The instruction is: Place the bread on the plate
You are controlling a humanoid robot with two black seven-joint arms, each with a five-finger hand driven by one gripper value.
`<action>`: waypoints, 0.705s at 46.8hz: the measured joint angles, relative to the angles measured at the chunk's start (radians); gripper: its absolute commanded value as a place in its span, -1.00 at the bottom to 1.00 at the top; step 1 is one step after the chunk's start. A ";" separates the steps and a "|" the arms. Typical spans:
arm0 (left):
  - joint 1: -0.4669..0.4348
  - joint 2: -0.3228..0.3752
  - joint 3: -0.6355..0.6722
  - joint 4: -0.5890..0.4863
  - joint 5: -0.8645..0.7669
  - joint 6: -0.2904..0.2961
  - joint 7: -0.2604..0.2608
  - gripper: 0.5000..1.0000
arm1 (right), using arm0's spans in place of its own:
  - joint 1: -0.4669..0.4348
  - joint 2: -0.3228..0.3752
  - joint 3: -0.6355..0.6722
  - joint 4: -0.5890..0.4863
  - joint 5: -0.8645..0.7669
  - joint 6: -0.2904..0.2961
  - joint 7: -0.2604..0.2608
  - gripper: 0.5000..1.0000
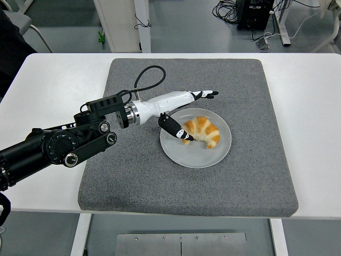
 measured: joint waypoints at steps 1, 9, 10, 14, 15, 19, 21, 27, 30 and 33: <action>-0.001 0.002 -0.011 -0.002 -0.023 -0.009 0.000 0.87 | 0.000 0.000 0.000 0.000 0.000 0.000 0.000 1.00; -0.001 0.026 -0.110 -0.006 -0.217 -0.072 0.000 0.88 | 0.000 0.000 0.000 0.000 0.000 0.000 0.000 1.00; -0.001 0.030 -0.116 -0.006 -0.231 -0.074 0.000 0.88 | 0.000 0.000 0.000 0.000 0.000 0.000 0.000 1.00; 0.000 0.037 -0.136 -0.006 -0.265 -0.077 0.000 0.88 | 0.000 0.000 0.000 0.000 0.000 0.000 0.001 1.00; 0.001 0.038 -0.142 -0.005 -0.271 -0.077 0.000 0.88 | 0.000 0.000 0.000 0.000 0.000 0.000 0.001 1.00; 0.008 0.039 -0.164 -0.004 -0.290 -0.077 0.000 0.88 | 0.000 0.000 0.000 0.000 0.000 0.000 0.001 1.00; 0.012 0.039 -0.174 -0.004 -0.302 -0.077 0.001 0.88 | 0.000 0.000 0.000 0.000 0.000 0.000 0.000 1.00; 0.015 0.039 -0.189 -0.005 -0.367 -0.077 0.008 0.88 | 0.000 0.000 0.000 0.000 0.000 0.000 0.000 1.00; 0.016 0.039 -0.193 -0.005 -0.409 -0.075 0.009 0.88 | 0.000 0.000 0.000 0.000 0.000 0.001 0.000 1.00; 0.017 0.040 -0.200 -0.004 -0.451 -0.068 0.010 0.88 | 0.000 0.000 0.000 0.000 0.000 0.000 0.000 1.00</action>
